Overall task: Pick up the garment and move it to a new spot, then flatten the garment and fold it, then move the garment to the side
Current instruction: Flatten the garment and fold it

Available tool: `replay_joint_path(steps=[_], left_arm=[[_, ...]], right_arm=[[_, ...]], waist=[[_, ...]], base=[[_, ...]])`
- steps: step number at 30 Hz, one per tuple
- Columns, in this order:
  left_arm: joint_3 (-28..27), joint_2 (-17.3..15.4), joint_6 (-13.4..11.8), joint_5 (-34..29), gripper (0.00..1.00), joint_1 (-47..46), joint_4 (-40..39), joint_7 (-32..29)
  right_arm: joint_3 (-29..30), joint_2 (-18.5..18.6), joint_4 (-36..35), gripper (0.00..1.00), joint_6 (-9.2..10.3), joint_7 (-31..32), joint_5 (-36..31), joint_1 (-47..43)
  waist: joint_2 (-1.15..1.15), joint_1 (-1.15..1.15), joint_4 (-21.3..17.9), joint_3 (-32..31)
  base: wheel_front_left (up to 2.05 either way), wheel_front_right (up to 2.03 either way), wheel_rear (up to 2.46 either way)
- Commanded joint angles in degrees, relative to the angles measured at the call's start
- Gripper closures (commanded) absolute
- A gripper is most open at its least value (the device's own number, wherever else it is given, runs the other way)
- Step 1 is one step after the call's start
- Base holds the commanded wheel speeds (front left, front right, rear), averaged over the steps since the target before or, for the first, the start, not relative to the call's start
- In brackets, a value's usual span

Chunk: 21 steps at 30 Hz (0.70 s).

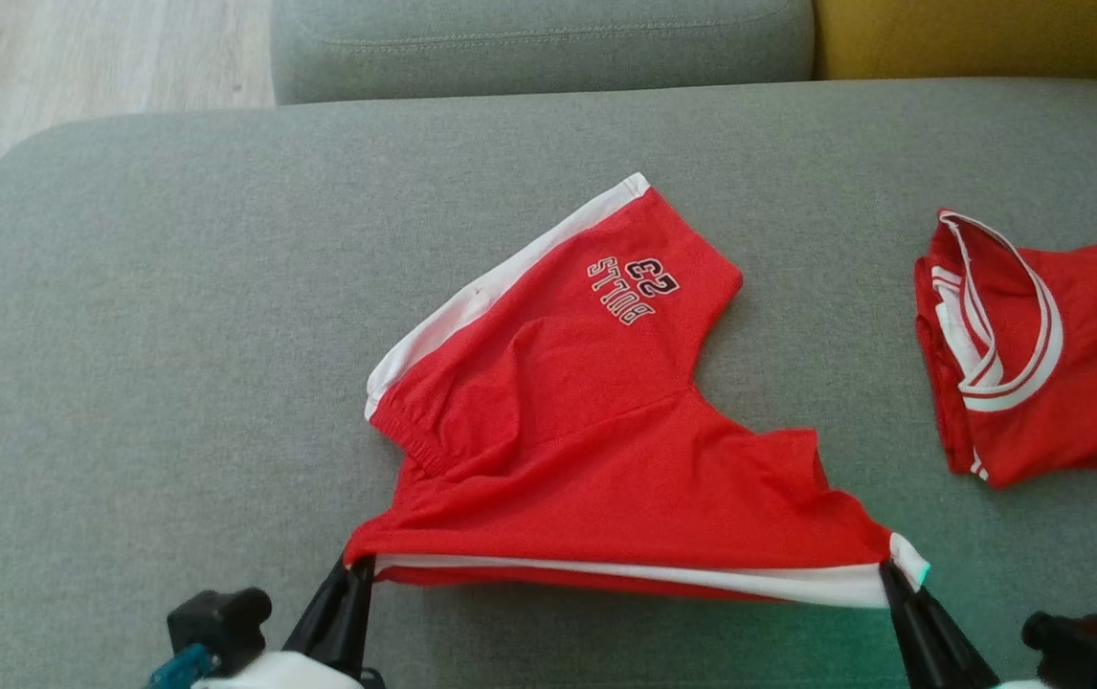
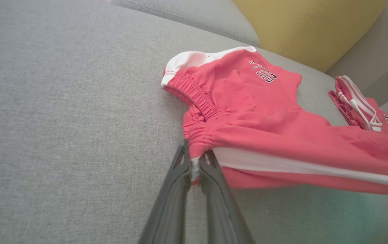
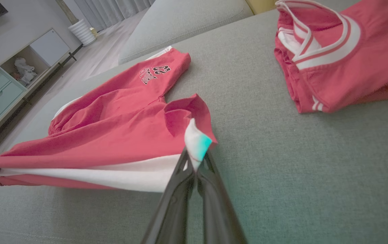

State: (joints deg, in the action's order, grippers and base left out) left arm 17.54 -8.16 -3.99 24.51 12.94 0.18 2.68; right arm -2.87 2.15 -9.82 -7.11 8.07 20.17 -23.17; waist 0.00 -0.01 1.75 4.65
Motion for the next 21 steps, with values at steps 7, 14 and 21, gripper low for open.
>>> replay_joint_path(steps=[7,14,21], left_arm=[[-2.67,-0.67,-0.49,1.89,1.00,-2.92,-3.61,-1.36],[-1.82,-0.64,2.17,3.35,1.00,-9.82,-1.13,-3.27],[-2.42,0.84,5.04,5.61,1.00,-21.50,4.61,-2.90]], right_arm=[[0.82,0.74,-2.66,1.00,-0.37,1.12,0.33,5.59],[1.35,0.73,1.55,1.00,-0.37,1.73,-0.78,16.02],[-0.05,1.31,10.94,1.00,-0.37,3.27,-2.46,34.89]], waist=[[0.00,0.01,0.47,-0.87],[0.00,0.01,3.43,1.68],[0.00,0.01,6.42,9.35]], base=[[0.00,0.00,0.00],[0.00,0.00,0.00],[0.00,0.00,0.00]])
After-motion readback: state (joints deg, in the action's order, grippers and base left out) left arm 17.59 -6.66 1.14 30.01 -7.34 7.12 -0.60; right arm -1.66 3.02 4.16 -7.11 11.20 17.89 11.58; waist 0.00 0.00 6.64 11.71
